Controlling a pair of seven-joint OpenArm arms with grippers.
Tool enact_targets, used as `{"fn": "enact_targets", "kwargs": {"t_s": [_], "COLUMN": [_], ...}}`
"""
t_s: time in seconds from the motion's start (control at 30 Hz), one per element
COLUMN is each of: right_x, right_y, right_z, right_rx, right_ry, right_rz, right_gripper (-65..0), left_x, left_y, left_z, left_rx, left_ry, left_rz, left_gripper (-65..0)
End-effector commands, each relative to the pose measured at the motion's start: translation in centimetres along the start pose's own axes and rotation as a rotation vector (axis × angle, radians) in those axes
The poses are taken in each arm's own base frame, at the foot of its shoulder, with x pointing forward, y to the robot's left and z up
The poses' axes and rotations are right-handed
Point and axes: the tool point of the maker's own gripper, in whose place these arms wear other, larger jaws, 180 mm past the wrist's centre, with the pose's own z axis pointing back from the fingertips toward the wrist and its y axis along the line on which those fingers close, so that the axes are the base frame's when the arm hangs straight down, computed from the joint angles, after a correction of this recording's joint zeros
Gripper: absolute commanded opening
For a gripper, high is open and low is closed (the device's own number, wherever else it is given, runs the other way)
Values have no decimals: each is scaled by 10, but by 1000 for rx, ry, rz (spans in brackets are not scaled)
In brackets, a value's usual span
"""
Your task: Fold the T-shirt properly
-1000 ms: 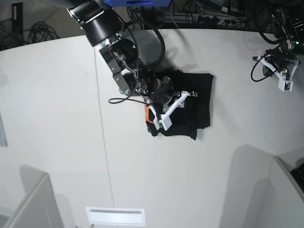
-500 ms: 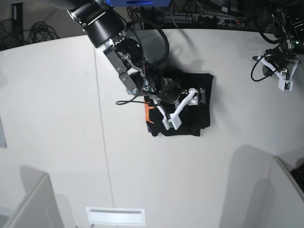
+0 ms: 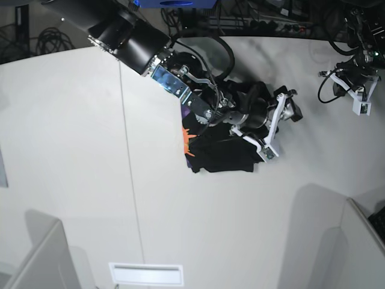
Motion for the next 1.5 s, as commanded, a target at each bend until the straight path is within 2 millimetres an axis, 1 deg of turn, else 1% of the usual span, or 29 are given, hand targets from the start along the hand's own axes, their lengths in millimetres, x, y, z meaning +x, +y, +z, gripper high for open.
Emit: {"fn": "enact_targets", "kwargs": {"t_s": [0.0,0.1,0.2,0.23,0.27,0.3,0.33,0.37,0.4,0.43,0.5,0.57,0.6,0.67,0.7,0.73,0.77,0.83,0.87,0.93,1.0,1.07,1.17,1.3,1.37,1.43,1.47], "right_x": [38,57,58,54,52,48,40,34,31,27,13,0,-6,-20,-25,-29,-33,-41,-43,-46,-51,-54,-56,-61,-63,-65,-66], "right_y": [16,-15,-63,-76,-88,-101,-114,-125,-135,-144,-160,-174,-179,-187,-191,-194,-197,-200,-200,-200,-201,-201,-202,-206,-207,-209,-210], "right_z": [12,41,78,89,101,114,125,136,146,154,172,187,192,199,204,207,210,214,214,214,215,216,218,223,225,228,231], "right_rx": [44,-10,-107,-136,-165,-198,-232,-263,-291,-317,-370,-420,-437,-469,-484,-498,-508,-524,-527,-526,-532,-536,-541,-560,-566,-574,-582], "right_ry": [-114,-189,-255,-270,-292,-311,-321,-333,-348,-359,-365,-370,-370,-365,-366,-366,-365,-355,-352,-346,-331,-323,-322,-326,-326,-329,-331], "right_rz": [35,31,-27,-54,-75,-105,-137,-167,-187,-209,-245,-284,-300,-337,-353,-366,-375,-393,-398,-401,-396,-397,-400,-415,-421,-425,-430], "right_gripper": [-231,-231,-233,-242,-273,-333,-413,-512,-600,-650,-650,-650,-650,-650,-650,-650,-650,-650,-650,-650,-650,-650,-650,-650,-650,-650,-650], "left_x": [11,13,16,18,22,25,28,32,41,52,66,74,81,86,86,89,91,92,89,93,92,94,94,91,87,81,79], "left_y": [2,-1,-11,-15,-21,-30,-38,-46,-53,-59,-70,-80,-84,-90,-95,-100,-107,-122,-131,-145,-155,-160,-167,-177,-181,-179,-178], "left_z": [4,5,5,6,8,9,9,11,12,13,17,19,20,19,17,14,10,-3,-10,-21,-33,-46,-62,-81,-87,-92,-94], "left_rx": [0,-4,-21,-26,-38,-65,-101,-144,-186,-226,-293,-339,-358,-378,-387,-406,-427,-473,-499,-539,-566,-585,-599,-528,-512,-509,-504], "left_ry": [-33,-37,-59,-71,-88,-108,-128,-151,-184,-218,-267,-300,-321,-339,-344,-355,-353,-326,-302,-280,-249,-222,-181,-103,-73,-53,-43], "left_rz": [-22,-28,-19,-19,-16,-1,24,51,76,101,138,172,184,204,221,246,258,268,268,267,276,294,309,231,209,223,220], "left_gripper": [-650,-650,-650,-650,-650,-650,-650,-650,-650,-650,-650,-650,-589,-402,-296,-207,-128,-3,0,0,0,0,-18,-39,-69,-137,-186]}}
